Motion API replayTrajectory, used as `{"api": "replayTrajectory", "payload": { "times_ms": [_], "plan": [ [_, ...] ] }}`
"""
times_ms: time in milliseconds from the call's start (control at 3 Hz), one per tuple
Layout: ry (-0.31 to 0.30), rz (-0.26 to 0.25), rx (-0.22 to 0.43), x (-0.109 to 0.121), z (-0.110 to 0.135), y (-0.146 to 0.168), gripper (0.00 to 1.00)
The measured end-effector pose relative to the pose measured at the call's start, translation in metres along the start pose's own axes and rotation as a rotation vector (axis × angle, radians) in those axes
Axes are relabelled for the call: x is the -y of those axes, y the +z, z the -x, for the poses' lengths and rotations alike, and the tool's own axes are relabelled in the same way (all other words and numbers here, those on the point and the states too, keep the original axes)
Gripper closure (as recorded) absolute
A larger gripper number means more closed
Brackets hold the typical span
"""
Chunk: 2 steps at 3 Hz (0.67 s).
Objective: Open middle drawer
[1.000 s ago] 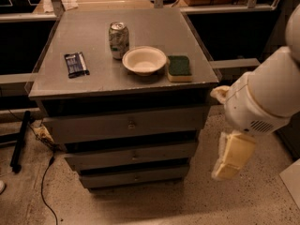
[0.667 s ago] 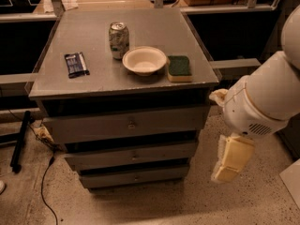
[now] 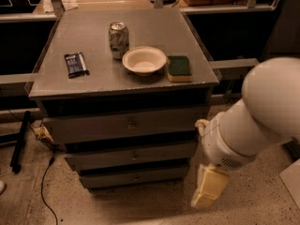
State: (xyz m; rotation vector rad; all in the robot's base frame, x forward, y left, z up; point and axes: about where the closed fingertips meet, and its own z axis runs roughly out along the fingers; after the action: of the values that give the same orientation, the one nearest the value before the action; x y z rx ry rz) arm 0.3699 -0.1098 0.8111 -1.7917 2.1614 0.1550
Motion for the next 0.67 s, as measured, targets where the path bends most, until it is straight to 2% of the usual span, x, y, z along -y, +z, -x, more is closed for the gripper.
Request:
{"api": "replayTrajectory", "payload": {
  "times_ms": [333,667],
  "plan": [
    [0.003,0.023,0.02,-0.0001,-0.0014,0.0665,0.0],
    [0.003,0.021,0.022,0.0005,-0.0013,0.0672,0.0]
  ]
}}
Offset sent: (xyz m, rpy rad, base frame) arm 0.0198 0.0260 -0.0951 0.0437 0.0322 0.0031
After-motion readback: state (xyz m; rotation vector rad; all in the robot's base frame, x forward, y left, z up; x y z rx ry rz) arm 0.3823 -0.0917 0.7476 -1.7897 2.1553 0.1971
